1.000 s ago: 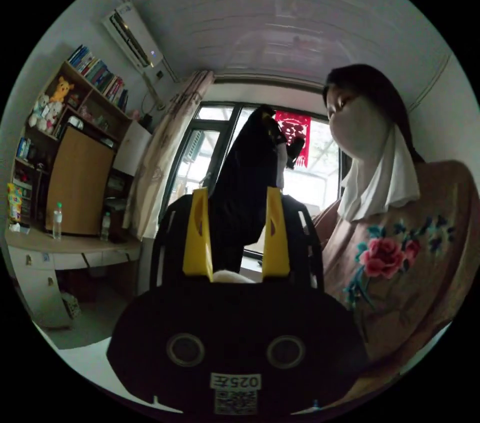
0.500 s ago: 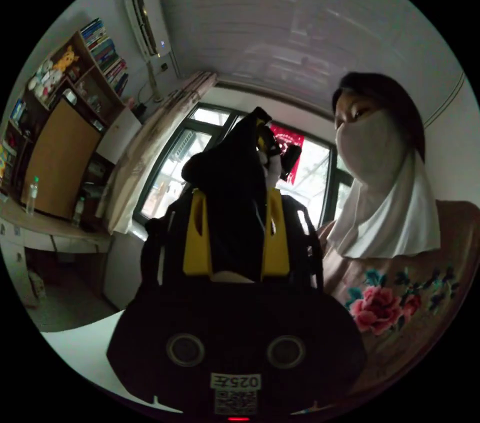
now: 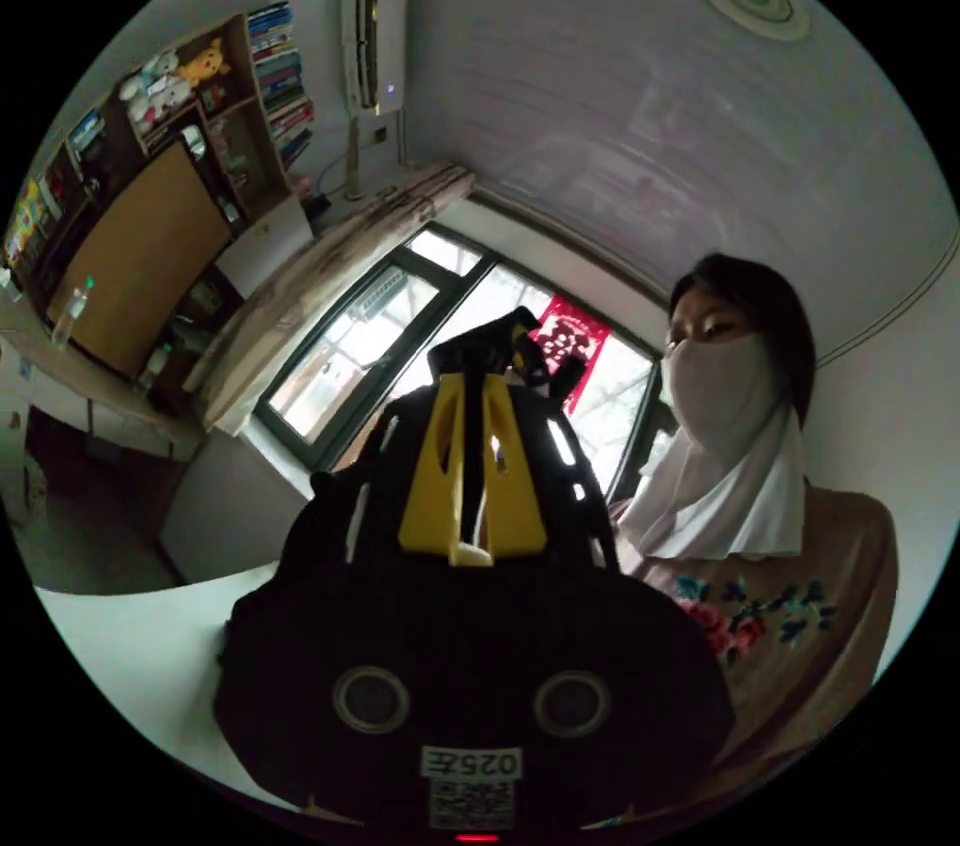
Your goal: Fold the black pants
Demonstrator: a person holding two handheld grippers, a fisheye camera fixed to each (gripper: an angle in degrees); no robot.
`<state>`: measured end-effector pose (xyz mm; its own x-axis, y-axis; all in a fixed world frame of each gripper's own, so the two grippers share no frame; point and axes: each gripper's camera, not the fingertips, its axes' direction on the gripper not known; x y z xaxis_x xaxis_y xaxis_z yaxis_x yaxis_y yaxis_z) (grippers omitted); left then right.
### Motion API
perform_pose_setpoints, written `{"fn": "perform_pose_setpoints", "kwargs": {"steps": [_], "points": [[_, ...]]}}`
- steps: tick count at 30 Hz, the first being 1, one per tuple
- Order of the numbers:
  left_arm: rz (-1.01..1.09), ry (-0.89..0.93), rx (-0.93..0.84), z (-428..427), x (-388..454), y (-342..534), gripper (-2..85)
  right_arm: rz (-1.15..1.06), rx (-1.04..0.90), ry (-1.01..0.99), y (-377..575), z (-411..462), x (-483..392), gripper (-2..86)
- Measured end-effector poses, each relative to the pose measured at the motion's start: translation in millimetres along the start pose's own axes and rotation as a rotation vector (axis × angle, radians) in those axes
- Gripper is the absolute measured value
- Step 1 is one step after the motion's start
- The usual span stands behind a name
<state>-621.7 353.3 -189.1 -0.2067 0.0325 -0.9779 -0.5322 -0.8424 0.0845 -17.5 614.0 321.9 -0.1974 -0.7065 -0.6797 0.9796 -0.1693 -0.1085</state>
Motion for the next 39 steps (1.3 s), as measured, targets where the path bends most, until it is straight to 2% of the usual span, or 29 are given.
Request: {"fn": "perform_pose_setpoints", "kwargs": {"steps": [4, 7, 12, 13, 18, 22, 26, 31, 34, 39], "points": [[-0.103, 0.005, 0.096, -21, -22, 18, -1.4, 0.016, -0.024, 0.033, 6, 25, 5, -0.7], [-0.111, -0.114, 0.192, -67, -27, 16, -1.5, 0.023, -0.105, -0.042, 12, 61, 11, -0.8], [0.131, -0.763, 0.11, -115, 43, -43, -1.5, 0.013, -0.204, -0.342, 22, 175, -1, -0.8], [0.16, -0.822, 0.114, -118, 53, -50, -1.5, 0.018, -0.199, -0.39, 22, 188, -3, -0.8], [0.447, -1.154, 0.214, -126, 134, -87, -1.5, 0.137, -0.061, -0.879, 15, 298, -26, -0.8], [0.588, -1.226, 0.275, -113, 171, -108, -1.5, 0.187, 0.066, -1.102, -1, 346, -41, -0.8], [0.661, -1.144, 0.223, -77, 172, -148, -1.5, 0.261, 0.202, -1.274, -12, 378, -40, -0.8], [0.725, -1.109, 0.121, 9, 106, -167, -1.5, 0.338, 0.227, -1.164, 14, 403, -17, -0.7], [0.712, -1.055, -0.002, 76, 25, -159, -1.5, 0.414, 0.177, -0.976, 58, 417, -1, -0.5], [0.43, -0.859, -0.226, 194, -187, -88, -1.5, 0.585, -0.055, -0.515, 175, 431, 29, -0.3]]}}
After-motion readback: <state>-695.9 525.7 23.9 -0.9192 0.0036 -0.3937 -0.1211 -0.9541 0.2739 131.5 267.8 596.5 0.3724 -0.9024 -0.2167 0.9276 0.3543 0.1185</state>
